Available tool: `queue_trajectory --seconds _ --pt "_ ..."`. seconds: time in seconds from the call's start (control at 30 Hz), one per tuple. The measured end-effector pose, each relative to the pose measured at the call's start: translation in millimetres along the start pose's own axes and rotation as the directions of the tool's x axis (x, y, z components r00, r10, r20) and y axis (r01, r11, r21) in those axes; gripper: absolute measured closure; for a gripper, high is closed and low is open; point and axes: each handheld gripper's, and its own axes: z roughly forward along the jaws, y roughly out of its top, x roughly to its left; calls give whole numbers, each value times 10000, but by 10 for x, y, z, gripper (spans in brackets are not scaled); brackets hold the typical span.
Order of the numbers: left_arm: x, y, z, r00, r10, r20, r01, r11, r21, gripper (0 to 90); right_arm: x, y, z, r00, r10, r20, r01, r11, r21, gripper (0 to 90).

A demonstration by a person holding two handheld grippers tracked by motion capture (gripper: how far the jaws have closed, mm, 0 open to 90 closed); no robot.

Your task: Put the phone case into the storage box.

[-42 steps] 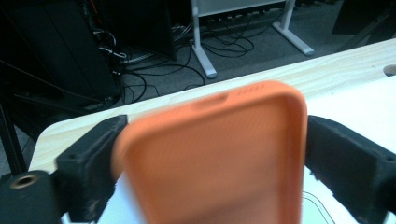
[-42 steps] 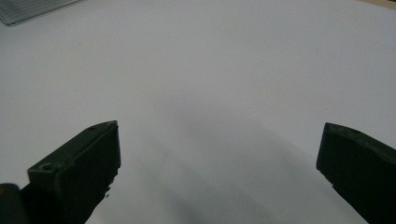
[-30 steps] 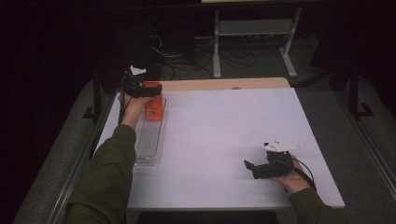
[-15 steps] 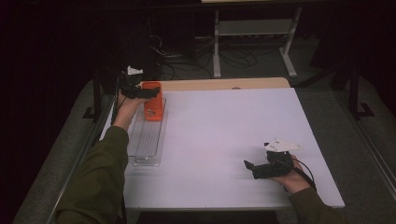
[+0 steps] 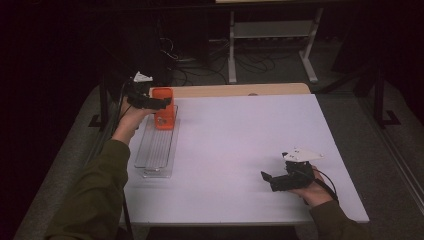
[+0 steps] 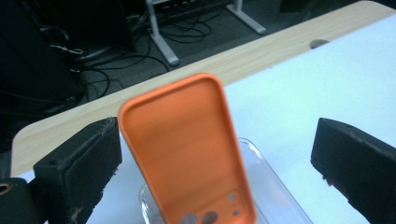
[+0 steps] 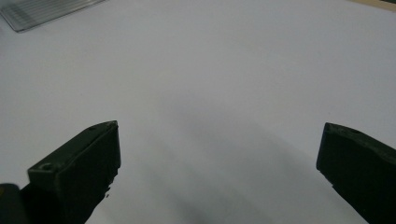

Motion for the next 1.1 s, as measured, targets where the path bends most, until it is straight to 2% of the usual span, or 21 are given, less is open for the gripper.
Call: queue_trajectory --seconds 0.2,0.23,0.3,0.5,0.7,0.73,0.77,0.8,0.97,1.03,1.1 --pt "-20 -57 -136 9998 83 197 -82 10000 -33 13 -4 12 -20 9999 -25 -161 25 10000 -8 0" --pt "-28 -68 -146 9996 15 278 -12 10000 -97 13 -7 17 -23 9998 -30 -187 30 10000 -30 0" --pt "-60 -95 -176 9989 104 448 -103 9999 -32 13 -11 29 -32 9996 -7 -279 8 10000 20 0" --pt "-191 -145 -257 9942 362 1011 -337 9991 -260 13 -7 71 -32 9984 -87 -552 92 9999 100 0" --pt "-345 -205 -329 9868 521 1532 -457 9979 -449 13 7 129 -44 9973 -219 -700 222 9997 36 0" --pt "-366 -217 -351 9850 670 1589 -615 9973 -393 13 11 135 -46 9972 -180 -731 184 9998 57 0" --pt "-395 -230 -357 9832 596 1724 -512 9973 -524 13 7 145 -49 9969 -228 -747 231 9997 35 0" --pt "-412 -238 -377 9816 707 1775 -637 9970 -448 13 8 152 -52 9968 -202 -779 205 9998 30 0" --pt "-504 -297 -460 9736 732 2160 -612 9962 -620 13 13 186 -71 9960 -227 -864 229 9997 10 0" --pt "-539 -317 -494 9703 887 2251 -767 9952 -616 13 12 201 -76 9955 -256 -907 253 9997 -36 0" --pt "-578 -348 -520 9676 777 2403 -637 9958 -658 13 13 216 -80 9952 -237 -945 238 9997 0 0"
